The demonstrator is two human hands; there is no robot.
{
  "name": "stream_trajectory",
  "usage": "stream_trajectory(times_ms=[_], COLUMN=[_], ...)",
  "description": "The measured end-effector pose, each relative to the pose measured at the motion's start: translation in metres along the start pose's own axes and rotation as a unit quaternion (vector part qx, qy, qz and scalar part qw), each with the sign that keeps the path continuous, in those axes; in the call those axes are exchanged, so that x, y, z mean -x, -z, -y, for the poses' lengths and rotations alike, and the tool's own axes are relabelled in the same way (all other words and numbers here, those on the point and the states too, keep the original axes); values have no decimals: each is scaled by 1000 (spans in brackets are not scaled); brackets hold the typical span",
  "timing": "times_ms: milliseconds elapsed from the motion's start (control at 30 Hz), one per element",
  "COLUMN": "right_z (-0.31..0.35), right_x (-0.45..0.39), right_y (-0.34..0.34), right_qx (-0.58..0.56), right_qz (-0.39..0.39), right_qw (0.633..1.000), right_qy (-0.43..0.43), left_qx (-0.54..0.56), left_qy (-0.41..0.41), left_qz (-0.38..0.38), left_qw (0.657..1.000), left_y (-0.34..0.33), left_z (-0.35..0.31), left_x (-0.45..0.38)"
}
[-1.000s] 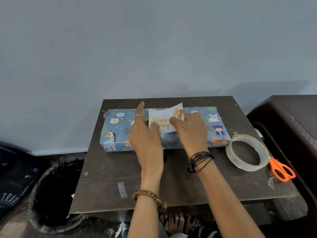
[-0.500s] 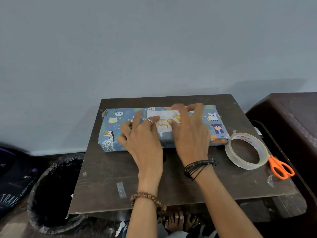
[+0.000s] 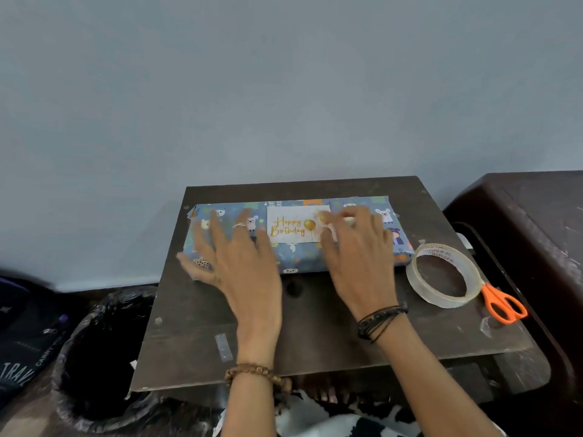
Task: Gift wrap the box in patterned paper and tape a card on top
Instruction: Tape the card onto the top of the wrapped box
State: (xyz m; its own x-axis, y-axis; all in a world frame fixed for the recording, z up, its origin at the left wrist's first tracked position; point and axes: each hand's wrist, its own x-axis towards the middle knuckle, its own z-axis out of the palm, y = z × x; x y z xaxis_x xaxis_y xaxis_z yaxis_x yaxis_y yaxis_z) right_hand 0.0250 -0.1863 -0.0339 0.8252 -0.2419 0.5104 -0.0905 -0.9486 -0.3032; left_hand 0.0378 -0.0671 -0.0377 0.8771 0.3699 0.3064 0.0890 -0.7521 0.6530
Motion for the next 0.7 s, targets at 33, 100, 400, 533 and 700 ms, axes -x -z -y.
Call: stream_trajectory(times_ms=[33, 100, 400, 533, 700], right_z=[-10, -31, -60, -74, -78], right_x=[-1, -4, -11, -26, -35], right_y=[5, 15, 27, 21, 6], right_qx=[11, 39, -33, -95, -135], right_qz=[-15, -16, 63, 25, 27], right_qw=[1000, 995, 977, 970, 970], right_qy=[-22, -86, -203, -223, -199], left_qx=[1, 3, 274, 361, 396], left_qy=[20, 82, 216, 158, 116], left_qz=[-14, -18, 11, 56, 92], left_qw=[1000, 996, 937, 918, 906], left_y=[4, 11, 7, -4, -16], left_z=[5, 16, 29, 18, 20], left_x=[-2, -8, -26, -32, -36])
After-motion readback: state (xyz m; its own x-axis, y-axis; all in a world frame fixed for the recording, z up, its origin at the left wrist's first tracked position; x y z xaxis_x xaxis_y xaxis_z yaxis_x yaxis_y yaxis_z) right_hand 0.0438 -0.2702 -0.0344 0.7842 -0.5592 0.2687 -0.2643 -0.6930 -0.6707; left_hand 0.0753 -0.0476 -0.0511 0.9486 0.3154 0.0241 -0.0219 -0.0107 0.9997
